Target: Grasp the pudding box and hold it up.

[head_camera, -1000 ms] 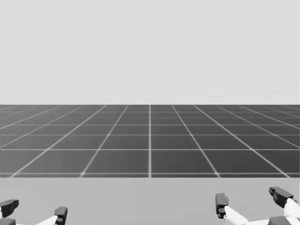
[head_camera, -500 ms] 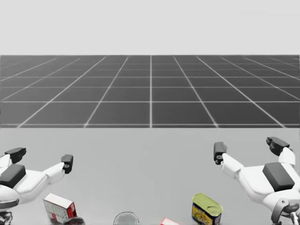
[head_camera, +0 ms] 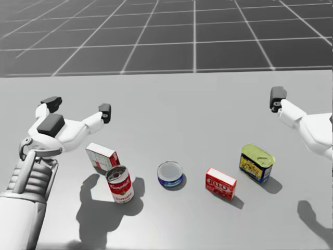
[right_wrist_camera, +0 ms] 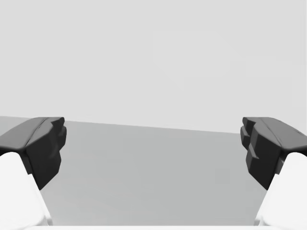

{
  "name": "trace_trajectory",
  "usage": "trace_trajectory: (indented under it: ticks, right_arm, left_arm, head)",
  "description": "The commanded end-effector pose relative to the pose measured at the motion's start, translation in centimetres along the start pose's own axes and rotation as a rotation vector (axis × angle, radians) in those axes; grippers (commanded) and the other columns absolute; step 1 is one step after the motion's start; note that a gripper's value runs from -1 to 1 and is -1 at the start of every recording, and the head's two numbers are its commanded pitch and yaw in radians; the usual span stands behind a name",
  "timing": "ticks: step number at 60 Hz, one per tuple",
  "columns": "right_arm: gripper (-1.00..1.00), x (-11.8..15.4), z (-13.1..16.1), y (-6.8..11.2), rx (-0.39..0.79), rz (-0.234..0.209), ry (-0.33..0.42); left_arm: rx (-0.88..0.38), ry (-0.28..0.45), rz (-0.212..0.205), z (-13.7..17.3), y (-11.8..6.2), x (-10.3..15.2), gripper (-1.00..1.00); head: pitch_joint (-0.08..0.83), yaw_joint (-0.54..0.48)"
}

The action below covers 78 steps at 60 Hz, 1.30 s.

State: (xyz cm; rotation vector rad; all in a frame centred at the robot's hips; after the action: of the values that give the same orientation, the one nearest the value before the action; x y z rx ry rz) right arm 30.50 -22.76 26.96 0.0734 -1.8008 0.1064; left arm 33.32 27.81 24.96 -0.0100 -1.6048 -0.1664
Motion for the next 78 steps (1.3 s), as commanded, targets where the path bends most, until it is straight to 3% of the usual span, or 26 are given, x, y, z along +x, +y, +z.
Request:
trace_trajectory:
  ticks: [1, 15, 30, 34, 42, 50, 57, 64, 70, 78]
  right_arm:
    - [-1.00, 0.1, 0.0, 0.0, 0.003, -0.006, 0.001]
    - [-1.00, -0.1, 0.0, 0.1, 0.010, -0.002, 0.005]
    - [-1.00, -0.2, -0.1, 0.2, 0.013, 0.002, 0.007]
    - [-1.00, -0.2, -0.1, 0.2, 0.011, 0.003, 0.005]
    - [-1.00, -0.4, -0.1, 0.3, 0.007, 0.011, 0.007]
    - [-1.00, -0.6, -0.2, 0.4, 0.009, 0.015, 0.010]
    - [-1.00, -0.6, -0.1, 0.4, 0.010, 0.013, 0.012]
    - [-1.00, -0.7, -0.2, 0.5, 0.014, 0.016, 0.015]
    - [-1.00, -0.8, -0.2, 0.6, 0.020, 0.020, 0.016]
    - [-1.00, -0.9, -0.2, 0.6, 0.021, 0.021, 0.016]
  left_arm:
    - [0.000, 0.002, -0.003, 0.0, -0.1, -0.1, -1.00]
    - [-0.005, -0.004, -0.006, 0.0, -0.3, 0.0, -1.00]
    - [-0.015, -0.019, -0.016, 0.5, -1.2, 0.4, -1.00]
    - [-0.011, -0.027, -0.041, 0.8, -1.6, 0.7, -1.00]
    - [-0.043, 0.048, 0.007, 2.6, -1.4, 2.7, -1.00]
    - [-0.133, 0.092, 0.016, 4.7, -0.4, 3.7, -1.00]
    - [-0.205, 0.118, -0.005, 6.5, 1.4, 3.4, -1.00]
    - [-0.279, 0.191, -0.008, 7.8, 3.6, 2.0, -1.00]
    - [-0.342, 0.256, 0.012, 8.2, 5.3, 0.0, -1.00]
    - [-0.360, 0.299, 0.026, 8.4, 6.2, -2.6, -1.00]
  head:
    - [0.548, 0.19]
    - [0.616, 0.32]
    - [0.635, 0.35]
    - [0.635, 0.35]
    - [0.621, 0.34]
    - [0.624, 0.34]
    - [0.626, 0.35]
    - [0.627, 0.35]
    - [0.629, 0.35]
    - [0.631, 0.35]
